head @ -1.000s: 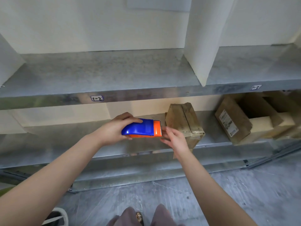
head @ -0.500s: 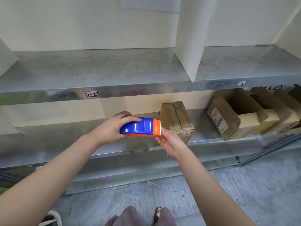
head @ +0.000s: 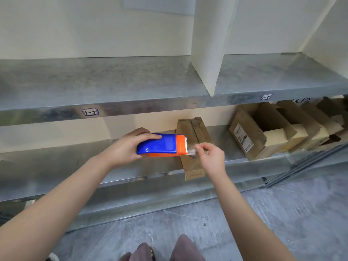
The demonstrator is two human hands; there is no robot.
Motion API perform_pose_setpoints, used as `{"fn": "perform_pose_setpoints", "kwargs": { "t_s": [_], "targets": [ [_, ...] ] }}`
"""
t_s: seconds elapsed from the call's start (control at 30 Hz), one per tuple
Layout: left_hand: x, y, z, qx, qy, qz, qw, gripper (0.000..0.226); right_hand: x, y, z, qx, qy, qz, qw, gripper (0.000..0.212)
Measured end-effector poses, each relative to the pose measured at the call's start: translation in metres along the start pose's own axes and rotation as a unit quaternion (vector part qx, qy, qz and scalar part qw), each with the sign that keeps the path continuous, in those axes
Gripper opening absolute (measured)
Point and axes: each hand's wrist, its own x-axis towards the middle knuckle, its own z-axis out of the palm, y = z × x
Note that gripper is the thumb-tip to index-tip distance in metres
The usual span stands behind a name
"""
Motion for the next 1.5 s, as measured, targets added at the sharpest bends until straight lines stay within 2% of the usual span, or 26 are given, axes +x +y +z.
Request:
{"fn": "perform_pose_setpoints", "kwargs": {
  "t_s": [0.2,0.33,0.5,0.73,0.87,0.93,1.0,1.07,1.13,1.2,1.27,1.33,1.4,1.5],
  "targets": [
    [-0.01,-0.021,0.003,0.001,0.001,-0.058,0.998,0.068,0.037,0.042,-0.055,-0.051,0.046,0.065,0.996,0.018],
    [-0.02,-0.027,0.011,0.009,-0.014,-0.096,0.995,0.071,0.059,0.064,-0.077,-0.11,-0.003,0.097,0.989,0.024],
    [-0.021,-0.021,0.03,0.04,-0.028,-0.138,0.989,0.077,0.079,0.083,-0.077,-0.138,-0.045,0.085,0.986,0.026],
    [-0.017,-0.011,0.051,0.062,-0.048,-0.189,0.979,0.076,0.089,0.097,-0.051,-0.089,-0.109,0.107,0.984,0.028],
    [-0.009,-0.002,0.062,0.08,-0.064,-0.198,0.975,0.075,0.084,0.102,-0.032,0.046,-0.108,0.146,0.982,0.016],
    [-0.005,0.003,0.064,0.091,-0.071,-0.21,0.971,0.075,0.083,0.102,-0.029,0.072,-0.11,0.153,0.979,0.014],
    [-0.001,0.009,0.066,0.101,-0.078,-0.216,0.968,0.075,0.081,0.102,-0.028,0.079,-0.112,0.155,0.978,0.022],
    [0.003,0.014,0.067,0.103,-0.079,-0.214,0.968,0.075,0.079,0.102,-0.031,0.061,-0.093,0.122,0.986,0.023],
    [0.007,0.018,0.068,0.105,-0.086,-0.211,0.968,0.076,0.076,0.099,-0.037,0.024,-0.067,0.053,0.996,0.012],
    [0.01,0.019,0.068,0.109,-0.094,-0.208,0.967,0.076,0.073,0.092,-0.043,0.036,-0.078,0.002,0.996,0.022],
    [0.011,0.02,0.067,0.112,-0.097,-0.21,0.967,0.076,0.071,0.081,-0.045,0.079,-0.147,0.003,0.986,0.041],
    [0.012,0.02,0.066,0.112,-0.098,-0.21,0.966,0.076,0.068,0.075,-0.039,0.065,-0.204,0.007,0.977,0.058],
    [0.009,0.019,0.065,0.112,-0.1,-0.204,0.967,0.075,0.066,0.075,-0.03,0.041,-0.2,0.012,0.979,0.064],
    [-0.003,0.013,0.058,0.116,-0.103,-0.202,0.967,0.069,0.069,0.074,-0.027,0.059,-0.179,0.05,0.981,0.065]
  ]
}}
